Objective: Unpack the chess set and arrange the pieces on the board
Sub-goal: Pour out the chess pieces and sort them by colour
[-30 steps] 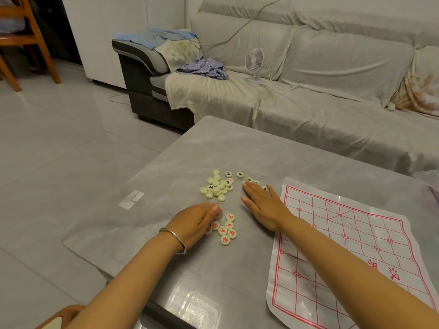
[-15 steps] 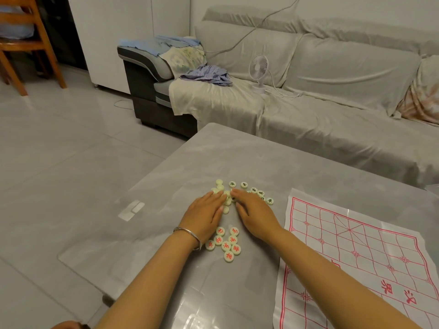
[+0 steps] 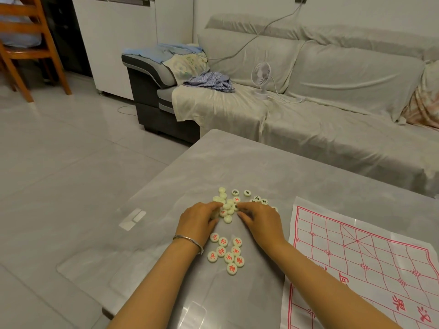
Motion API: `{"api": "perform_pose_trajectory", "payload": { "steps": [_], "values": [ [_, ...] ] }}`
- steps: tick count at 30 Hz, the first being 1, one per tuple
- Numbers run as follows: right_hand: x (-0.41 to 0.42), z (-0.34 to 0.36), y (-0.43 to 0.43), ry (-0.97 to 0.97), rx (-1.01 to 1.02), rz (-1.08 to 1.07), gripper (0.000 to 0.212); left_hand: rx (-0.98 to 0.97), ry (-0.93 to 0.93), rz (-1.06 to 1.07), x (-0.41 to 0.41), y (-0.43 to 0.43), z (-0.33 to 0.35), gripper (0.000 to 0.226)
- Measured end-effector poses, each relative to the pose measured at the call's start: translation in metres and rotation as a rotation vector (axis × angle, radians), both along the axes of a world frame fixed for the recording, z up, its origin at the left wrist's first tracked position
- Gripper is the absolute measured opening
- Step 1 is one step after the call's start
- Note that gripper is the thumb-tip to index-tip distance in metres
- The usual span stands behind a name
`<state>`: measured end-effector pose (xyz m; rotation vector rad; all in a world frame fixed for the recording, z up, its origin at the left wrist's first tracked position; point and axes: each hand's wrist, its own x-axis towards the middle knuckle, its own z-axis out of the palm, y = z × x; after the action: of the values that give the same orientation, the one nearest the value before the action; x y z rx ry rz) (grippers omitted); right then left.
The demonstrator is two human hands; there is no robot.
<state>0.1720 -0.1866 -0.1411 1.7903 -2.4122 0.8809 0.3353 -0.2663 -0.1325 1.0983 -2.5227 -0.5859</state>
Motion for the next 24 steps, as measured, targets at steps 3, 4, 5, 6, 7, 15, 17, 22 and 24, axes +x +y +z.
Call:
{"api": "perform_pose_trajectory", "payload": {
  "steps": [3,4,5,6,7,15,17,22,24],
  "values": [
    [0.000,-0.001,0.004,-0.014,0.007,0.003,0.025,0.047,0.072,0.017,0.000,-0.002,-0.003,0.039],
    [0.001,-0.002,0.005,-0.014,0.022,0.028,0.027,0.057,0.099,0.020,0.001,-0.002,-0.004,0.038],
    [0.001,-0.003,0.006,-0.010,0.045,0.066,0.030,0.060,0.120,0.022,0.002,-0.002,-0.005,0.038],
    [0.001,-0.003,0.008,-0.004,0.078,0.106,0.033,0.058,0.134,0.020,0.002,-0.002,-0.005,0.037],
    [0.001,-0.002,0.011,0.000,0.119,0.138,0.037,0.058,0.144,0.019,0.003,-0.003,-0.005,0.036],
    [-0.028,-0.002,0.044,0.119,0.449,0.283,0.086,0.178,0.344,0.057,0.007,0.002,0.005,0.030],
    [-0.036,0.002,0.040,0.096,0.492,0.225,0.067,0.258,0.414,0.105,0.008,0.004,0.008,0.029],
    [-0.029,0.009,0.025,0.098,0.368,0.186,0.059,0.418,0.461,0.170,0.017,0.004,0.009,0.023],
    [-0.013,0.013,0.021,-0.007,0.262,0.223,0.056,0.448,0.483,0.201,0.022,0.003,0.009,0.020]
  ]
}}
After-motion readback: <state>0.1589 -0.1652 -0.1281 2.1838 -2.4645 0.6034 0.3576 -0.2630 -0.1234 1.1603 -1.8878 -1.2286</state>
